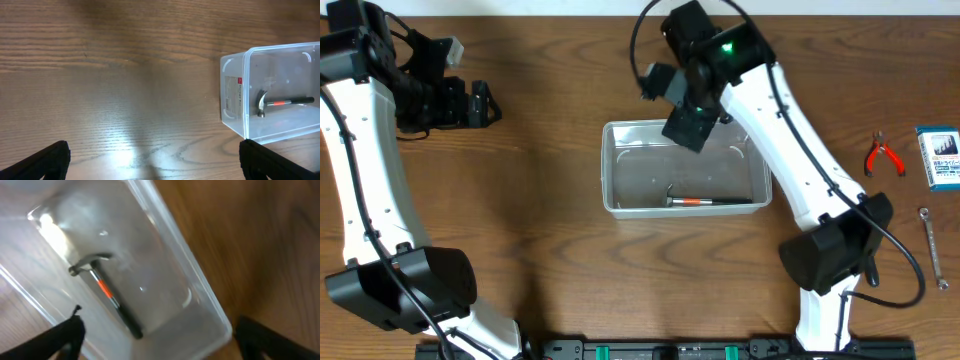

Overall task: Pack container
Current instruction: 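Lower the hammer into the container, open the right gripper, withdraw, then move the right gripper over the red-black pliers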

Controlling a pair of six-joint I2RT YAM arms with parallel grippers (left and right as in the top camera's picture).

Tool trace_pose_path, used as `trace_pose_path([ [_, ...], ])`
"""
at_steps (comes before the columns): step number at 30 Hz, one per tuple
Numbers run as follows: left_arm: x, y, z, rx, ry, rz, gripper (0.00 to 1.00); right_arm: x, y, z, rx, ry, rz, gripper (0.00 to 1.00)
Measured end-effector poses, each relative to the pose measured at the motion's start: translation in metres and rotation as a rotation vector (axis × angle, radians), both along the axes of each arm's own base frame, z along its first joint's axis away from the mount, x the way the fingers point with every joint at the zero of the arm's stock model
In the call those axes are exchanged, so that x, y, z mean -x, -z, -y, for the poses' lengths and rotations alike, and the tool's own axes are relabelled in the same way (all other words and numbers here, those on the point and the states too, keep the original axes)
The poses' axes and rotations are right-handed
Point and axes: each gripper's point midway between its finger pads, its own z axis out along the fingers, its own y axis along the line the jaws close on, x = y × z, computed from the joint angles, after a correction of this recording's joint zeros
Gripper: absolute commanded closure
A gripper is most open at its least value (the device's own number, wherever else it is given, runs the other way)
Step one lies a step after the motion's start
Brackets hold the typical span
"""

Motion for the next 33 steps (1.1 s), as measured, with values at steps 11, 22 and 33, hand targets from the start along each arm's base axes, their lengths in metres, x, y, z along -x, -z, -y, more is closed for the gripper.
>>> trace_pose_path([
  [11,0.0,0.0,0.0,0.0,0.0,0.0,0.02,0.05,-0.13,0.197,-0.117,0.76,0.204,0.01],
  [22,0.0,0.0,0.0,0.0,0.0,0.0,0.02,0.039,-0.098,0.328,-0.177,1.27,0.232,0.01],
  [33,0.0,0.0,0.0,0.0,0.0,-0.001,0.02,-0.002,0.045,0.346,-0.177,1.322,-0.052,0.01],
])
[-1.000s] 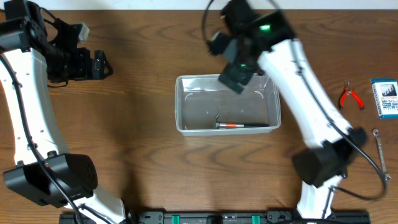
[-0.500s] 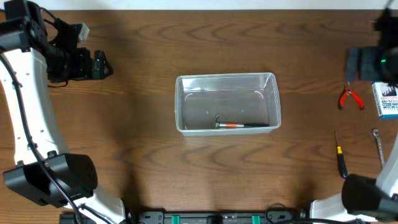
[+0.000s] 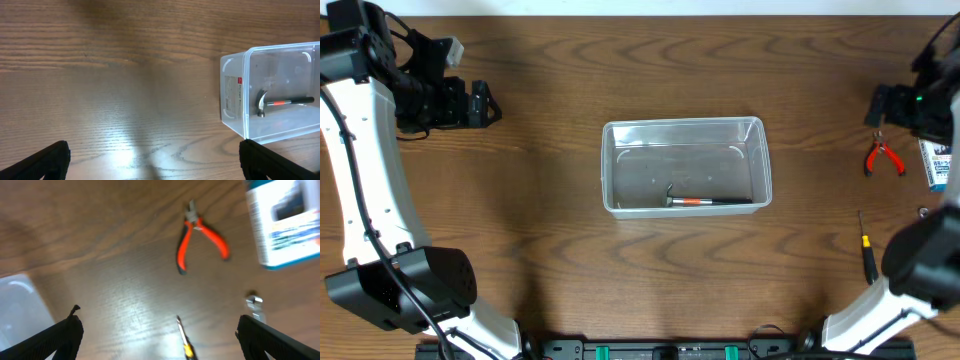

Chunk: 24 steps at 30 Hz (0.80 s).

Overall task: Pack container
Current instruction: 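Move the right gripper over the red-black pliers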

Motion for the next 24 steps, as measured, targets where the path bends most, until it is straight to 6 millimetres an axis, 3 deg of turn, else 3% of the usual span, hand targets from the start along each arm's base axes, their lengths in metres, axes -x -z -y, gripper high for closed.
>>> trace_pose_path([
  [5,0.001,0.0,0.0,0.001,0.0,-0.004,0.02,-0.006,0.056,-0.001,-0.066,0.023,-0.109,0.01],
  [9,0.002,0.0,0.001,0.002,0.0,-0.007,0.02,-0.01,0.076,-0.001,-0.084,0.026,-0.136,0.01],
  [16,0.002,0.0,0.001,0.002,0.0,-0.007,0.02,-0.017,0.078,0.003,-0.075,0.019,-0.112,0.01],
  [24,0.002,0.0,0.0,0.002,0.0,-0.007,0.02,-0.009,0.082,0.02,-0.084,0.063,-0.12,0.01],
])
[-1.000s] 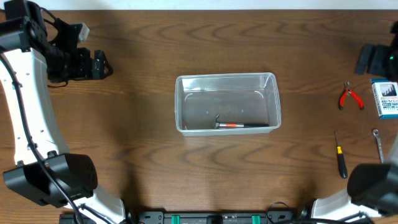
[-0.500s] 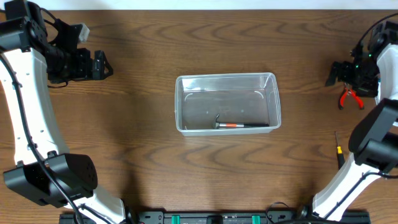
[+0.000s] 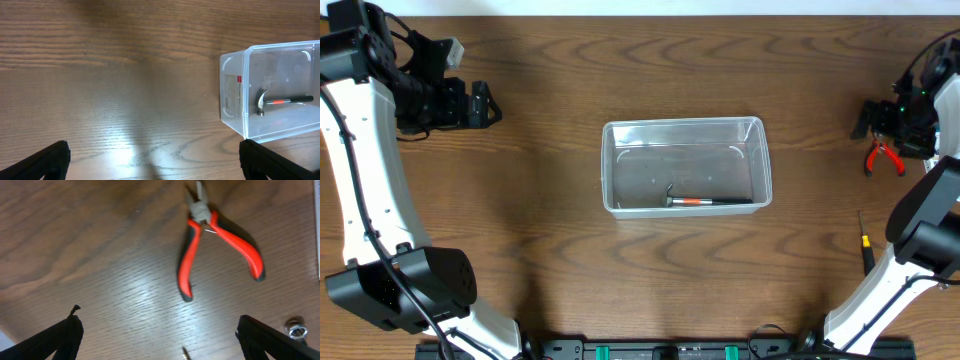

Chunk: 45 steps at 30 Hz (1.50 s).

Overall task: Pack container
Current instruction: 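Move the right gripper over the red-black pliers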

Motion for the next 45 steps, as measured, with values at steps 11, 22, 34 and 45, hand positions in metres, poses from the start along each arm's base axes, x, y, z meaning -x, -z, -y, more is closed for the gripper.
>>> trace_pose_path([
  [11,0.0,0.0,0.0,0.0,0.0,0.0,0.02,0.0,0.016,0.008,0.004,-0.016,-0.019,0.01],
  [22,0.0,0.0,0.0,0.0,0.0,0.001,0.02,-0.005,0.015,0.017,0.071,-0.027,-0.014,0.01],
  [34,0.0,0.0,0.0,0.0,0.0,0.001,0.02,-0.016,0.031,-0.002,0.069,-0.079,-0.032,0.01],
  [45,0.0,0.0,0.0,0.0,0.0,0.001,0.02,-0.013,0.049,-0.004,0.055,-0.081,-0.069,0.01],
])
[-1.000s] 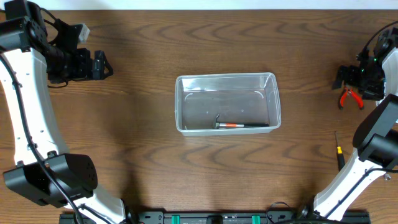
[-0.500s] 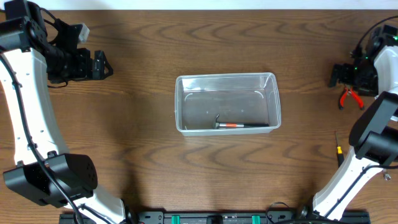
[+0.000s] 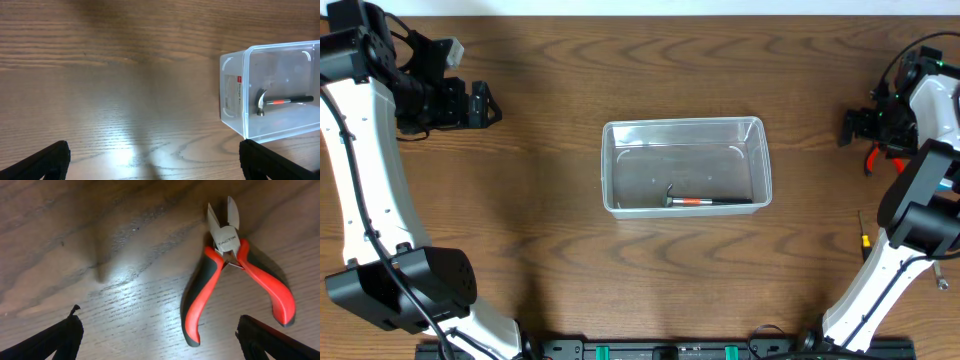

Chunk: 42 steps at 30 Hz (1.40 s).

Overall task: Pack container
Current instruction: 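Move the right gripper over the red-black pliers, then lower the right gripper onto the pliers' handles and close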

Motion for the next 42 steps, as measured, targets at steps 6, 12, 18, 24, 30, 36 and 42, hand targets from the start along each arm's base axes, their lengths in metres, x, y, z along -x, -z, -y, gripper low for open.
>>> trace_pose_path([
  [6,0.0,0.0,0.0,0.0,0.0,0.0,0.02,-0.001,0.001,0.001,0.002,0.0,0.004,0.01],
  [12,0.0,0.0,0.0,0.0,0.0,0.0,0.02,-0.006,0.002,0.002,0.009,-0.005,0.02,0.01],
  [18,0.0,0.0,0.0,0.0,0.0,0.0,0.02,-0.007,0.004,0.004,0.016,-0.015,0.024,0.01],
  [24,0.0,0.0,0.0,0.0,0.0,0.0,0.02,-0.009,0.004,0.005,0.019,-0.015,0.03,0.01],
  [30,0.0,0.0,0.0,0.0,0.0,0.0,0.02,-0.01,0.004,0.005,0.02,-0.015,0.032,0.01],
  [36,0.0,0.0,0.0,0.0,0.0,0.0,0.02,-0.01,0.006,0.005,0.02,-0.015,0.033,0.01],
  [42,0.0,0.0,0.0,0.0,0.0,0.0,0.02,-0.007,0.008,0.004,0.016,-0.015,0.025,0.01],
])
